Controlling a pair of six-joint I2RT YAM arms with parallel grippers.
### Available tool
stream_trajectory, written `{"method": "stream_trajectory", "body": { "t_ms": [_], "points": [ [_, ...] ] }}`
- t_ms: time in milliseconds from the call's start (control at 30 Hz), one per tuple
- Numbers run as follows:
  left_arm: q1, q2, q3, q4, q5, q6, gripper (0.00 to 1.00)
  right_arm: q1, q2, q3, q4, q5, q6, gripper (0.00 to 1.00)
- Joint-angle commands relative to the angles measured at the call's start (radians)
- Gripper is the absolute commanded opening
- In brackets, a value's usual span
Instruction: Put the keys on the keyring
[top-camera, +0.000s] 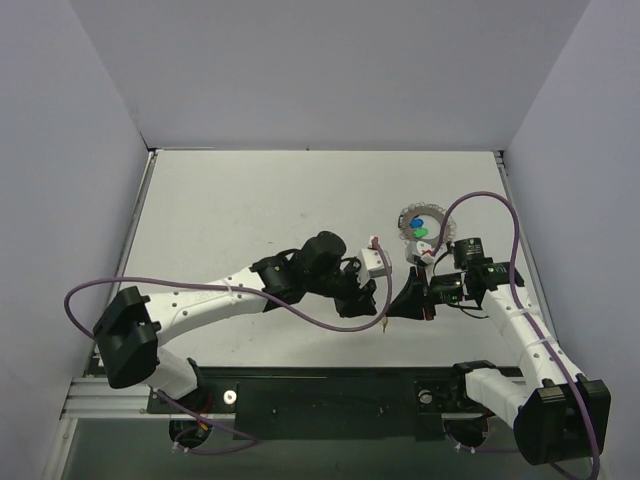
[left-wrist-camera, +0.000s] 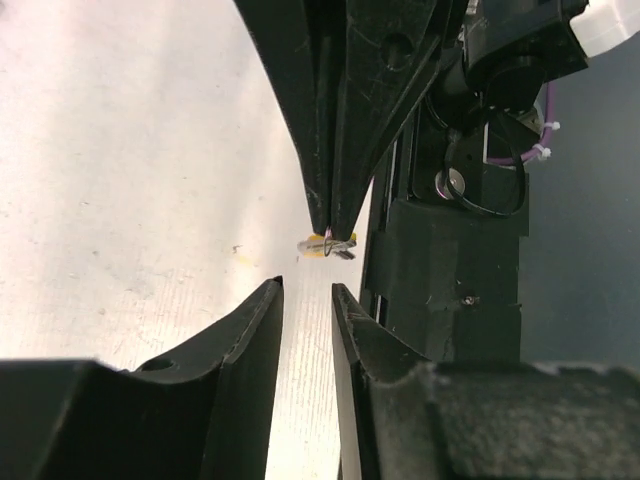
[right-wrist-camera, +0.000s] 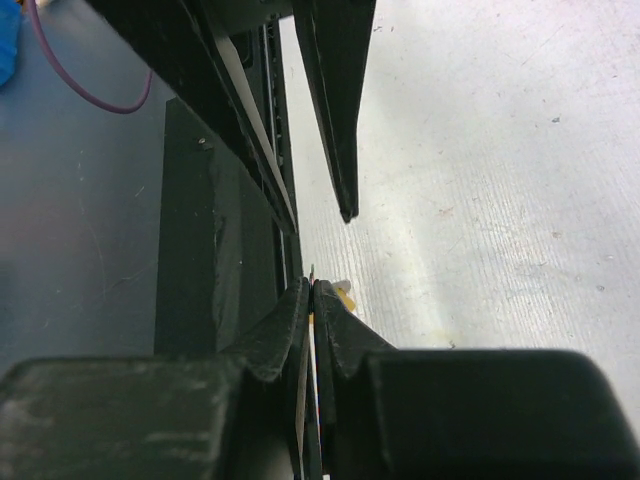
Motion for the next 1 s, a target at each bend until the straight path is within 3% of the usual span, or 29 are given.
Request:
{"method": "stream_trajectory", "body": {
  "t_ms": [0, 200, 267, 400, 600, 800, 967],
  "points": [
    [0.016, -0.080, -0.028, 0.115, -0.029, -0.037, 0.37, -0.005, 0.004, 0.018, 0.002, -0.045, 0.012, 0.00],
    [0.070, -0.184, -0.146, 0.216, -0.092, -0.083, 0.41, -0.074, 0.004, 0.018, 0.010, -0.027, 0.035, 0.00],
    [0.118, -0.270, -0.206, 0.259, -0.117, -0.120, 0.49, -0.123, 0.002, 0.015, 0.013, -0.013, 0.050, 0.00],
    [0.241, -0.462, -0.353, 0.336, -0.135, -0.179, 0.75, -0.218, -0.016, 0.000, 0.013, 0.054, 0.073, 0.00],
    [0.324, -0.703, -0.455, 0.201, -0.238, -0.068, 0.80, -0.397, -0.033, 0.029, -0.019, 0.179, 0.089, 0.00],
    [0.326, -0.851, -0.559, 0.109, -0.287, 0.056, 0.80, -0.519, 0.036, 0.124, -0.263, 0.476, -0.129, 0.00],
    [0.326, -0.925, -0.567, 0.069, -0.299, 0.078, 0.80, -0.611, 0.103, 0.199, -0.414, 0.599, -0.175, 0.00]
  ]
}}
